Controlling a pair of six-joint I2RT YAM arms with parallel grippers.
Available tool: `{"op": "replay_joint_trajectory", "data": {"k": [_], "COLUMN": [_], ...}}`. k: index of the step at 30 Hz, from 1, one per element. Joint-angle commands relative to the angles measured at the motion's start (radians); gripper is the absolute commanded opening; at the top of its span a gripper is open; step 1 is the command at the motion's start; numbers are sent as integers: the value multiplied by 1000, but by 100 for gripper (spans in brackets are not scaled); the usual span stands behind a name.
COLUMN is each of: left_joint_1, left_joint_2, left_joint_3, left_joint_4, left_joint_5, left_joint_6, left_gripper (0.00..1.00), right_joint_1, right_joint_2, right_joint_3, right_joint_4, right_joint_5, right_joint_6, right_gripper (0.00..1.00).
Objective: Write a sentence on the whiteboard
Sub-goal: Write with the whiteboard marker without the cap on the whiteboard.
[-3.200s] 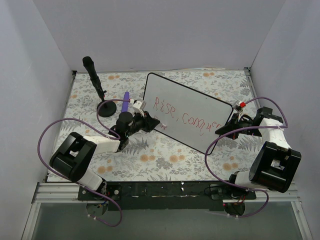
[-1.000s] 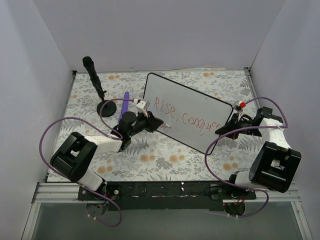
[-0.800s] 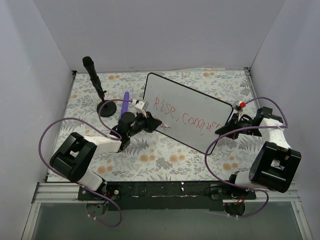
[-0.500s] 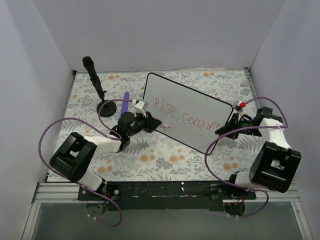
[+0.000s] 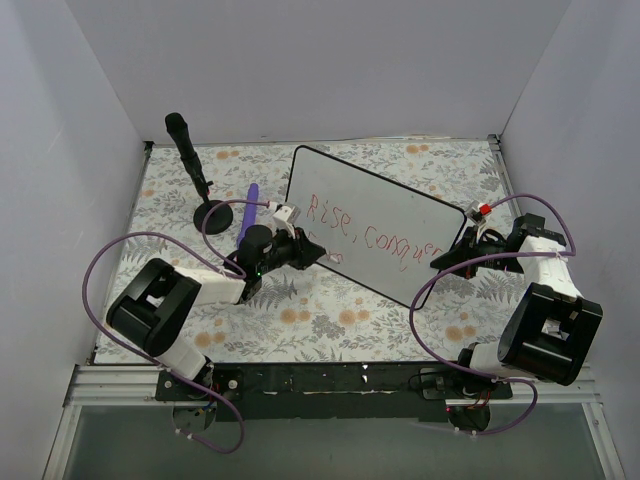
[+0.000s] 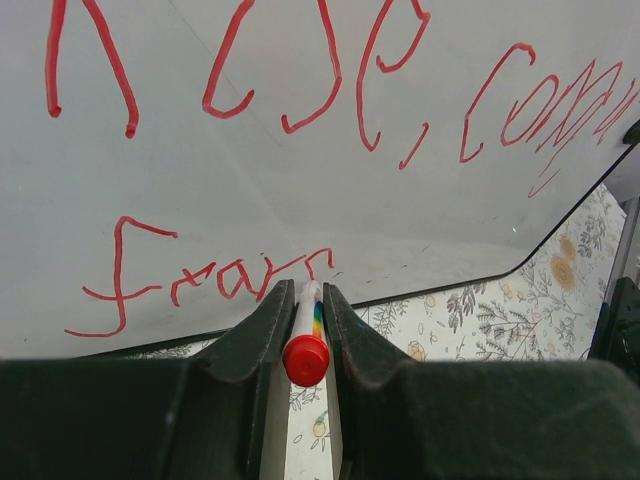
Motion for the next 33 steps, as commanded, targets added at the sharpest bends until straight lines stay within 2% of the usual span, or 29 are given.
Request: {"op": "replay_joint_trajectory", "data": {"k": [1, 7, 14, 24, 29, 33], "left_joint_1": [6, 6, 6, 8, 8, 8], "left_joint_2": [9, 15, -16, -62, -111, -190], "left_joint_3": [14, 15, 12, 11, 3, 8], "left_joint_4": [22, -12, -67, -61, -35, -95], "left_joint_5": [19, 24, -45, -105, -44, 45], "left_joint_6": [3, 10, 42, 52, 46, 52], "left_gripper": [0, 0, 0, 0, 0, 0], "right_joint_1": [12, 12, 12, 10, 12, 12], "right_joint_2": [-18, -18, -20, -20, -18, -20], "right_joint_3": [-5, -5, -5, -5, -5, -5], "right_joint_4": [14, 14, 14, 14, 14, 14], "right_joint_5": [61, 61, 59, 59, 59, 62], "right_joint_6": [-51, -51, -51, -51, -51, -51], "right_gripper": [1, 1, 1, 1, 1, 1]}}
